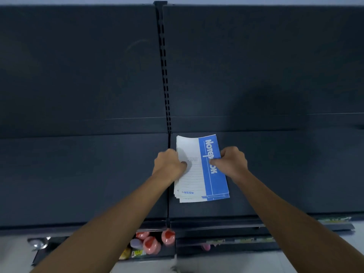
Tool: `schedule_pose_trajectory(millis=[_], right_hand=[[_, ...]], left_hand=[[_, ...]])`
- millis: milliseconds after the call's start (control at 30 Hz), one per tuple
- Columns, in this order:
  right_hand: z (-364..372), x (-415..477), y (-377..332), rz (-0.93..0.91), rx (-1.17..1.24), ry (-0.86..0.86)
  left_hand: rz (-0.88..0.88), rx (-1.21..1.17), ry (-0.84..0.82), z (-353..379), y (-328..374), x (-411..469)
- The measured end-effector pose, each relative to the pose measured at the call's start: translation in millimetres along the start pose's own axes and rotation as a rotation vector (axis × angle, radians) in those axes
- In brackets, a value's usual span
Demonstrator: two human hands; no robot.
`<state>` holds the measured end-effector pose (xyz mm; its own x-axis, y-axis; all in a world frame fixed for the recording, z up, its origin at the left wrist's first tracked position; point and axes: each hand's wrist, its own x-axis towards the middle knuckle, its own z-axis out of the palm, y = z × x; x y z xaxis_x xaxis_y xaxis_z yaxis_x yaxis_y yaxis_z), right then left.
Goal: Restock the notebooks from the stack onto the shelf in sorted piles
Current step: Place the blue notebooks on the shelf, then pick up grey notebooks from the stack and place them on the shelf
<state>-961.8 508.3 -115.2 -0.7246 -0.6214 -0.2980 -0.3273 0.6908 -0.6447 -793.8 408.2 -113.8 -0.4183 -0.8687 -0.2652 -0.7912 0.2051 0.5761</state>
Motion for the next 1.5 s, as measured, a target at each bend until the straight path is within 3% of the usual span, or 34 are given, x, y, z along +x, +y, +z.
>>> schedule_pose_trajectory(millis=[400,533,700,900,1100,1267,1500], right_hand=[[-2.3,13.7,5.8,-0.073,-0.151,-0.082],[-8.4,6.7,-13.5,-0.207,-0.282,0.029],[3.4,-7.3,-62.2,-0.455,-0.202,-0.018],[48.2,-36.1,-127.2,-0.659,-0.158,-0.106],[108.0,-85.7,-185.3,-0.869,-0.139,-0.245],[165.4,-146.1,-238.1,-1.045,-0.110,-0.334],[249.3,-235.4,-308.6,-1.179,-0.134,-0.436]], left_hand=[[-0.089,0.081,0.047,7.8,5.1,-5.2],[-0.101,0.099,0.118,-6.0,1.8,-13.6],[-0.043,-0.001,0.208,-50.9,-19.8,-24.2],[-0.012,-0.036,0.356,-115.7,-67.1,-39.6],[-0.138,-0.131,0.519,-171.5,-130.8,-89.4],[-0.223,-0.079,0.645,-221.3,-202.1,-147.7],[-0.317,-0.093,0.782,-290.1,-309.1,-217.6]])
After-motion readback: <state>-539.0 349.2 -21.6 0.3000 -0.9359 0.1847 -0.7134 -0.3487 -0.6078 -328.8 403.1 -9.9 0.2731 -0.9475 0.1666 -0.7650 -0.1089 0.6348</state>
